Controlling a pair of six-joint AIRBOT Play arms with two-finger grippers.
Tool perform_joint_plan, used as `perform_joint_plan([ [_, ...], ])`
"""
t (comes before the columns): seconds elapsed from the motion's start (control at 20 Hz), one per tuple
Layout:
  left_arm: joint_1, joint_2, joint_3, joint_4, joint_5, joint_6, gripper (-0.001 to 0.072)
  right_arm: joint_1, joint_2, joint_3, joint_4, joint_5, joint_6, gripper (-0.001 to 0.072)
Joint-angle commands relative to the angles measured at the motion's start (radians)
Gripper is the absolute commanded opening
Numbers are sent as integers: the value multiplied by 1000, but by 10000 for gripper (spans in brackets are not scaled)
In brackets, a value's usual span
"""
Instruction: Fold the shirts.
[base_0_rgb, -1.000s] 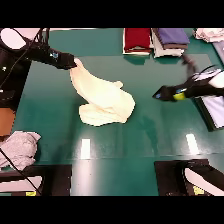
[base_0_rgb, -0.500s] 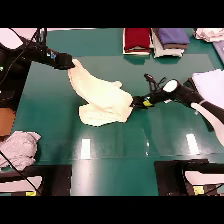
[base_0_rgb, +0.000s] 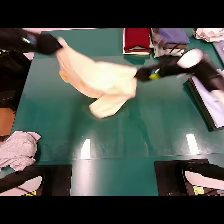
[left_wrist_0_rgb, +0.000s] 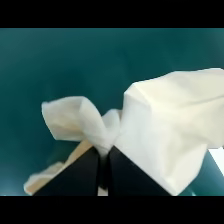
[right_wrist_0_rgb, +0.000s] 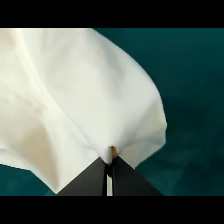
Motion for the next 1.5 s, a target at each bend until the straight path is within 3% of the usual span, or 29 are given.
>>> perform_joint_plan([
  [0.0,0,188,105,13,37,0,29,-60,189,213,-42,180,5,15],
  [0.25,0,376,182,14,50,0,29,-71,345,402,-46,236,69,16],
  [0.45,1,368,178,13,4,0,29,-68,309,482,-43,299,140,15],
  [0.65,0,257,75,15,-112,0,29,-16,155,475,-66,404,183,15],
  [0.75,1,186,-24,24,-140,1,30,28,63,426,-175,402,209,15],
  [0.9,1,47,-169,132,-85,1,30,61,-85,354,-298,343,233,15],
  [1.05,1,-91,-234,257,-62,-5,30,64,-196,339,-294,265,234,16],
  [1.3,1,-141,-232,287,-51,-19,31,65,-242,338,-294,261,233,17],
  [1.35,1,-141,-228,308,-53,-19,31,64,-240,338,-294,266,229,49],
  [1.4,1,-141,-228,323,-51,-19,30,64,-238,338,-295,268,221,272],
  [1.45,1,-141,-228,335,-55,-19,31,64,-238,339,-295,274,221,416],
])
